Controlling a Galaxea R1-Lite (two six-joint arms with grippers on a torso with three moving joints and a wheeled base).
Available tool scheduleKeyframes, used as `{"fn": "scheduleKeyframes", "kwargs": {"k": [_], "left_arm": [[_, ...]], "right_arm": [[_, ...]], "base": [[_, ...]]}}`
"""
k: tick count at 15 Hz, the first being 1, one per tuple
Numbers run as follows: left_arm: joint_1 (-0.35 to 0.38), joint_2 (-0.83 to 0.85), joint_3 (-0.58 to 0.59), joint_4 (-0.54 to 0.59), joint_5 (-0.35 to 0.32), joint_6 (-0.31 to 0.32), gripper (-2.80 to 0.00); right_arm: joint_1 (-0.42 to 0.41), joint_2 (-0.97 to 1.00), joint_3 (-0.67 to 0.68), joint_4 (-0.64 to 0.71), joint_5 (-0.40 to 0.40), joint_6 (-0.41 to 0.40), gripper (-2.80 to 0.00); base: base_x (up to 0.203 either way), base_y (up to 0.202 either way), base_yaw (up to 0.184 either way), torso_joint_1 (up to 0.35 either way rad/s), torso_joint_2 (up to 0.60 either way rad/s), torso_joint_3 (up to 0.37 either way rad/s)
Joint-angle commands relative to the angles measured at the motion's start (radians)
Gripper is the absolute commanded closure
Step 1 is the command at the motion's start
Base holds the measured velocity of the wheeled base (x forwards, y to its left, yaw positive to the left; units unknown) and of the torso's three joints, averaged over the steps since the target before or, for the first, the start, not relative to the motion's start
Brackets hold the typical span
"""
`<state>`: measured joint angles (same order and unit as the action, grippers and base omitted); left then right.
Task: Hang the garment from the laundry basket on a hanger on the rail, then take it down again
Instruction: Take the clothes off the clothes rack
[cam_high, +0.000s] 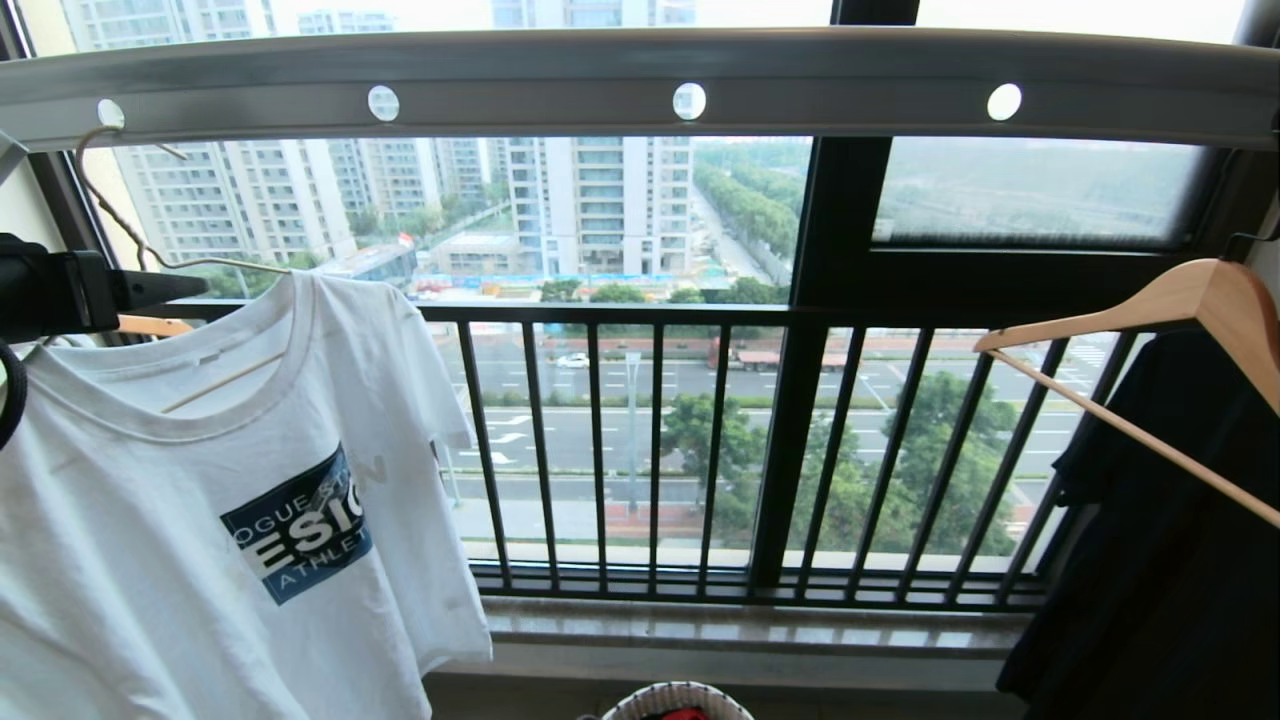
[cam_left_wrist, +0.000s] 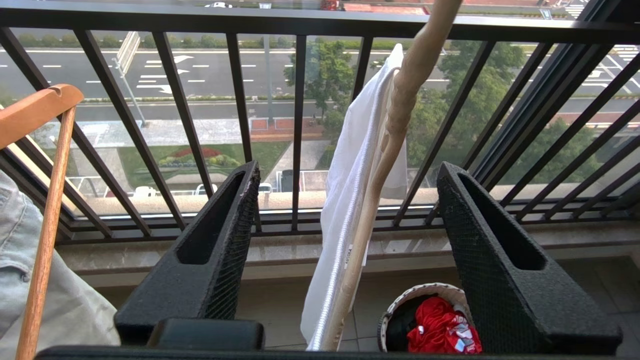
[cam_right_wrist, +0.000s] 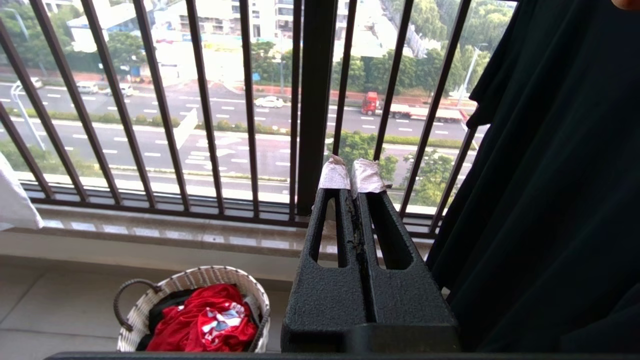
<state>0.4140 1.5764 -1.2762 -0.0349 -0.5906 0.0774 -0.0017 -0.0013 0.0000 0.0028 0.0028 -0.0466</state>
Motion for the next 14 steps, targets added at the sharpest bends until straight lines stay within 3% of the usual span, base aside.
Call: {"fn": "scheduleKeyframes", "kwargs": {"k": [1, 14], "left_arm": [[-0.001, -0.003, 0.000, 0.000, -0.003, 0.002, 0.00], [-0.014, -0.045, 0.046, -0.007, -0.001, 0.015, 0.00]], "right_arm": [[0.000, 0.000, 0.000, 0.000, 0.000, -0.001, 0.00], [0.000, 0.000, 0.000, 0.000, 0.000, -0.001, 0.00]], "base": [[0.000, 0.000, 0.000, 0.000, 0.00, 0.000], [0.000, 0.000, 0.000, 0.000, 0.00, 0.000]]}}
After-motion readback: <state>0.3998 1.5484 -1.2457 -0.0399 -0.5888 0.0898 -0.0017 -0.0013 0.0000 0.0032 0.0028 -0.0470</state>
